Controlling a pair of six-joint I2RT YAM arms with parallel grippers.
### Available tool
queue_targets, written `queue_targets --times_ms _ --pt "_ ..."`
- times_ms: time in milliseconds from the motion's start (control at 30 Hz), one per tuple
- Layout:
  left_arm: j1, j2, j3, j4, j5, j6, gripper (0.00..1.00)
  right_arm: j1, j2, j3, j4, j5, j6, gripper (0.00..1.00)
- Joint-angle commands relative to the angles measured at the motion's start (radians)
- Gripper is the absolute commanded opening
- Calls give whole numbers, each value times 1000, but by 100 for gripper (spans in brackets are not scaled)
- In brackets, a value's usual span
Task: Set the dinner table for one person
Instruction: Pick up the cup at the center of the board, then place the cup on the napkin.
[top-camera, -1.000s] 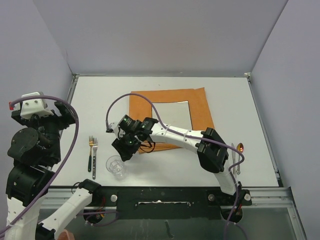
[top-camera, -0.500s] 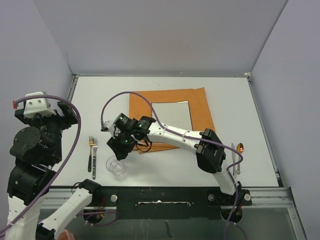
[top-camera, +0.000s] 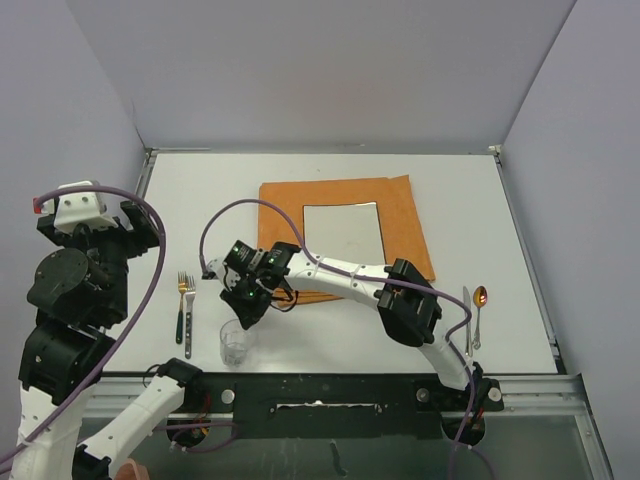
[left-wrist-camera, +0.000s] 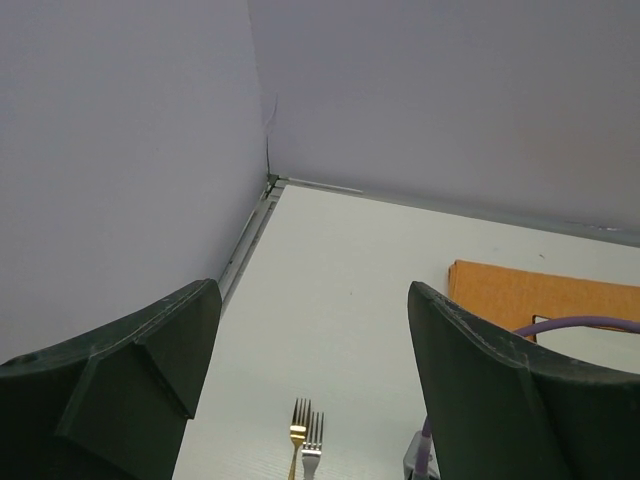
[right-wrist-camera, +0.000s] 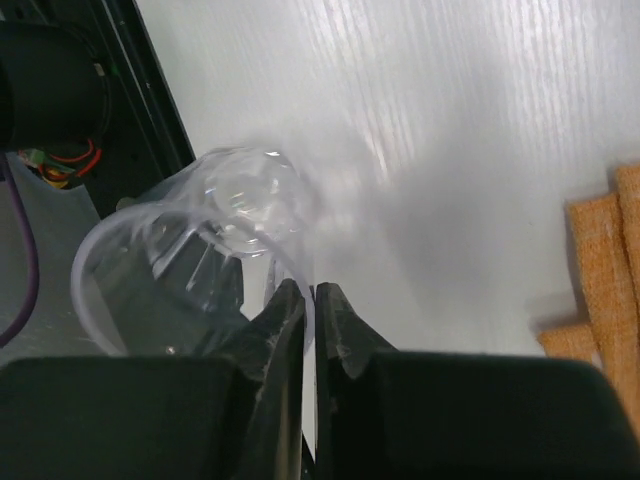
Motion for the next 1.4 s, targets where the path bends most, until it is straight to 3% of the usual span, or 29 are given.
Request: queue_targets --times_ms 0,200,400,600,867,1100,1367 --pt "-4 15 1 35 15 -19 75 13 -10 21 3 -24 -14 0" --pt "-4 22 -10 43 23 -28 74 14 -83 -23 44 -4 -21 0" --pt "-3 29 -25 57 32 -36 74 -42 -167 14 -6 132 -35 0" --pt "-4 43 -50 75 42 -28 74 -234 -356 -12 23 264 -13 0" --pt "-2 134 -170 101 136 -112 74 -547 -548 -96 152 619 82 0" --pt "-10 254 -252 131 292 -284 72 -688 -450 -18 99 683 175 0" --pt "-15 248 -311 128 298 -267 71 -805 -333 60 57 673 220 0"
